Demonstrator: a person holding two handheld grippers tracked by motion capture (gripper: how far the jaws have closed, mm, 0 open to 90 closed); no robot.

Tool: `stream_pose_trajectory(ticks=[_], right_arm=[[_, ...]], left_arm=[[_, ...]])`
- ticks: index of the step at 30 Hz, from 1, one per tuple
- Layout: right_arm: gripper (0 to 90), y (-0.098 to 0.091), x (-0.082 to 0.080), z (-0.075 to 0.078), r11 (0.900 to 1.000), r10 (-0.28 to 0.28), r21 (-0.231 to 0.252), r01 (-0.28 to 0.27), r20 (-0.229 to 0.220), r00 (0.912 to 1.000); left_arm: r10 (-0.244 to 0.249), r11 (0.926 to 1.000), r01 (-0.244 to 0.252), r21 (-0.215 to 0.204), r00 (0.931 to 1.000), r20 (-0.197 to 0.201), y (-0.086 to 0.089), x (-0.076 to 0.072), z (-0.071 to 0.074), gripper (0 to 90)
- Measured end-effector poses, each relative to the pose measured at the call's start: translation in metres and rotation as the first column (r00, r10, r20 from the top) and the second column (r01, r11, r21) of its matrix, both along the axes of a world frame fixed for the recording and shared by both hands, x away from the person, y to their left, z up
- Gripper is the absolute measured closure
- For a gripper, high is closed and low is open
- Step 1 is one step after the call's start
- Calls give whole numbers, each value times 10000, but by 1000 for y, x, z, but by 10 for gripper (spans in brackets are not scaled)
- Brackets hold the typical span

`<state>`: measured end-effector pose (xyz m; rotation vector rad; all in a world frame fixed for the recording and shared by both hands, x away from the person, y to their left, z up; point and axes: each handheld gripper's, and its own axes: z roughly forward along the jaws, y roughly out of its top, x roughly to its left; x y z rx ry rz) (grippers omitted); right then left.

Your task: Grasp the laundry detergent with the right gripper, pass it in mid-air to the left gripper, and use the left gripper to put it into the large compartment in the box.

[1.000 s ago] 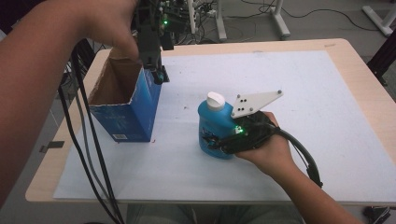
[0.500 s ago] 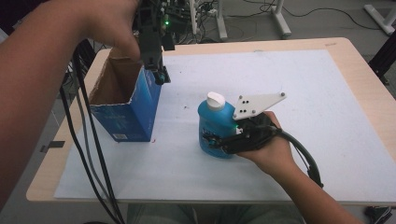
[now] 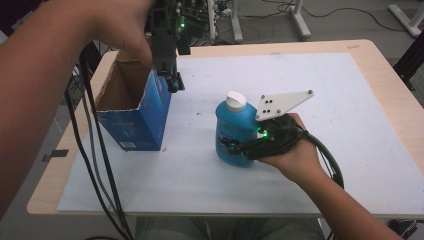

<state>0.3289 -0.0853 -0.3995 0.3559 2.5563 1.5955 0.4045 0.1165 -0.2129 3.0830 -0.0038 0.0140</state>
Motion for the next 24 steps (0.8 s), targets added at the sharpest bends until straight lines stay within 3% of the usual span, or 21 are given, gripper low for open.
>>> stream_pose_trajectory(ticks=[11, 16, 24], right_arm=[[469, -5, 5, 25, 9991, 370, -194, -365, 277, 9989], [469, -1, 5, 28, 9965, 715, -464, -699, 348, 9968], [470, 8, 3, 27, 9918, 1181, -511, -1171, 174, 9929]], left_arm=[[-481, 9988, 482, 60, 9987, -178, -13, -15, 4, 18], [-640, 9979, 642, 97, 9977, -226, -18, -22, 5, 18], [-868, 9961, 873, 113, 9954, -397, -26, -32, 3, 18]])
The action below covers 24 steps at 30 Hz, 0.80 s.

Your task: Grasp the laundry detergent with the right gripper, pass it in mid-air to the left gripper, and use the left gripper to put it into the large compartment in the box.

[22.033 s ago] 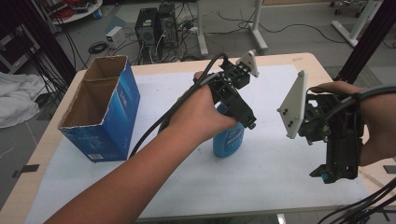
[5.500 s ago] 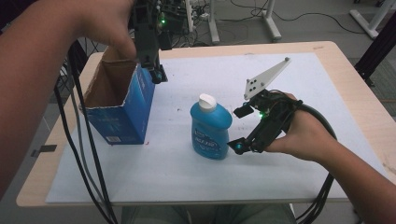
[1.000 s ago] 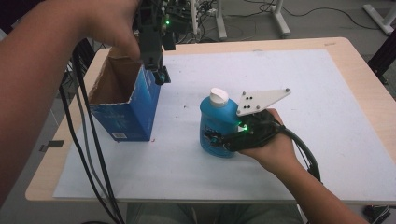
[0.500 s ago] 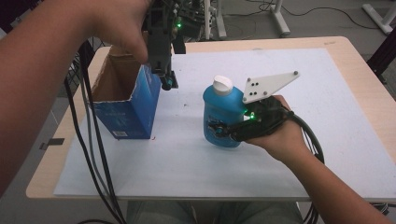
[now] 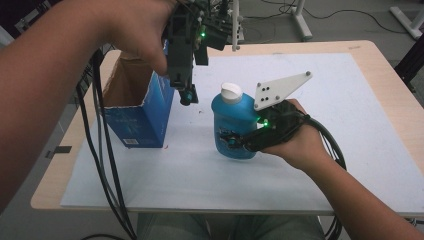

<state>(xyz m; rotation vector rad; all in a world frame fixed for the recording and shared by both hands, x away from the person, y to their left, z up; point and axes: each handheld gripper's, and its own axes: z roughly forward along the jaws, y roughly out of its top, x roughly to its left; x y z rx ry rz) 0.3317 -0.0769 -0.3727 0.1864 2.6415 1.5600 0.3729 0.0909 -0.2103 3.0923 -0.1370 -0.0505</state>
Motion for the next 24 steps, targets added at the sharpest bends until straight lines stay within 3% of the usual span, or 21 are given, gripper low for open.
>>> stream_pose_trajectory(ticks=[24], right_arm=[[470, 19, 3, -1, 9984, 569, 1, -569, -268, 9980]], left_arm=[[-420, 9990, 414, -146, 9984, -391, -17, -19, -18, 18]])
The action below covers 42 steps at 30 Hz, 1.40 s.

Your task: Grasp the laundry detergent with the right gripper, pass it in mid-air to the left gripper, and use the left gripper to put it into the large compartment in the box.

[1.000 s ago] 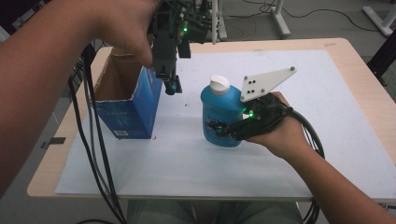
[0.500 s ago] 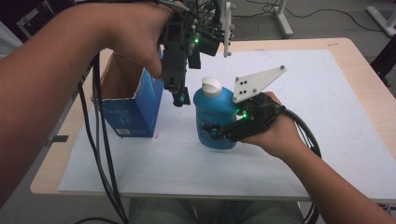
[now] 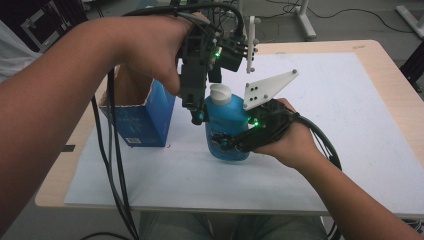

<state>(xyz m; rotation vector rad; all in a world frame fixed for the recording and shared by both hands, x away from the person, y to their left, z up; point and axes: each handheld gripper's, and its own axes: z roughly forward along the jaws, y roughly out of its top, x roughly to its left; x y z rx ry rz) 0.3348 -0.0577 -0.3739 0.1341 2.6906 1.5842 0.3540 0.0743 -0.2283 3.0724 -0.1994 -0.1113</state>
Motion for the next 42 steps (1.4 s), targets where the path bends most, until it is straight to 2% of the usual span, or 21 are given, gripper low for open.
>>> stream_pose_trajectory(ticks=[17, 18, 20, 24, 27, 42], right_arm=[[470, 6, 1, 1, 10000, 49, -12, -49, 38, 10000], [470, 7, 0, 2, 9999, 104, 43, -103, -119, 9999], [470, 7, 0, 2, 9999, 99, 51, -99, -148, 9998], [470, 7, 0, 2, 10000, 61, 42, -61, -56, 10000], [470, 7, -1, 2, 10000, 57, 56, -55, -196, 9998], [470, 7, -2, 3, 9998, 11, 177, -8, -185, 9998]], left_arm=[[-75, 9999, 75, -116, 10000, 11, -5, -4, -14, 18], [-83, 9999, 83, -112, 10000, 20, -6, -4, -15, 18], [-84, 9999, 84, -103, 10000, 37, -6, -4, -17, 18], [-113, 9998, 113, -132, 9999, 40, -9, -6, -20, 18], [-130, 9999, 131, -112, 9999, 112, -10, -6, -21, 18], [-67, 10000, 69, -71, 9995, 317, -13, -7, -27, 18]])
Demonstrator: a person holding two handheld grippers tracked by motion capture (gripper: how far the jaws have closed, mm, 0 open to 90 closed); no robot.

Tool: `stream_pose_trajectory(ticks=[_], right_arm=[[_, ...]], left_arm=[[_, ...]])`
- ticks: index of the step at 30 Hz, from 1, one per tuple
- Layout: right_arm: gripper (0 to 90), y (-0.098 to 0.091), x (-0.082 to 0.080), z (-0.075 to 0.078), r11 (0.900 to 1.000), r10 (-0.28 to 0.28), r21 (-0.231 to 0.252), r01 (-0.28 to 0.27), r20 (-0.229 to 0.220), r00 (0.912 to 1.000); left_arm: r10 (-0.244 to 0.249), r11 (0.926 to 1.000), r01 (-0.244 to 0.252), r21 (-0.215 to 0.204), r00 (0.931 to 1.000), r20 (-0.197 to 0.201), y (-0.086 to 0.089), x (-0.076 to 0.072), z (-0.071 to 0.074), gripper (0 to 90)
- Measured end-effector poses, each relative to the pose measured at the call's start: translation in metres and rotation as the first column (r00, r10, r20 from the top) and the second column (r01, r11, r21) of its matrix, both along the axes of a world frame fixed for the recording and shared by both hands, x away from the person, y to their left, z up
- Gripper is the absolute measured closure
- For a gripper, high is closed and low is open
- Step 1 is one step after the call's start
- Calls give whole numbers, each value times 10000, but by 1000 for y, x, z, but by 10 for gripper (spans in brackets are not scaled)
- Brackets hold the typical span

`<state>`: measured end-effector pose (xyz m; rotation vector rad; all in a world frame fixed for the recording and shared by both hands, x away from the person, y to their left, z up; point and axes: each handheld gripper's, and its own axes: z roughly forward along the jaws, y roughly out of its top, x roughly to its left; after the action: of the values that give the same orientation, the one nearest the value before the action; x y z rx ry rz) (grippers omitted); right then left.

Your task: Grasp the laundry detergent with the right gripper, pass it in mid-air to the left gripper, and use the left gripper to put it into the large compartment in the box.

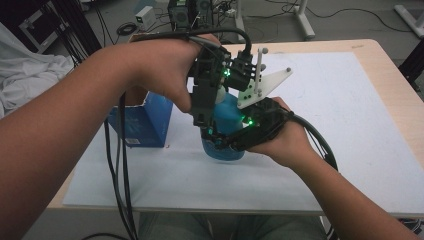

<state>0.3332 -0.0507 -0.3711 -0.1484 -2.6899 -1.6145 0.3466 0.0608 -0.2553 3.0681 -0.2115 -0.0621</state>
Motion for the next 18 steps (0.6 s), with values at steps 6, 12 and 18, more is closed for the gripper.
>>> stream_pose_trajectory(ticks=[6, 12, 18], right_arm=[[470, 0, 0, 0, 10000, 17, -7, -17, 15, 10000], [470, 0, 1, 0, 10000, 19, 18, -19, 8, 10000], [470, 0, 1, 0, 10000, 4, 8, -4, 15, 10000]], left_arm=[[13, 10000, -13, 71, 10000, 31, -1, 0, -1, 18], [97, 9998, -98, 176, 9999, 38, -2, 2, -2, 54], [104, 9998, -106, 177, 9999, 109, -3, 1, -3, 55]])
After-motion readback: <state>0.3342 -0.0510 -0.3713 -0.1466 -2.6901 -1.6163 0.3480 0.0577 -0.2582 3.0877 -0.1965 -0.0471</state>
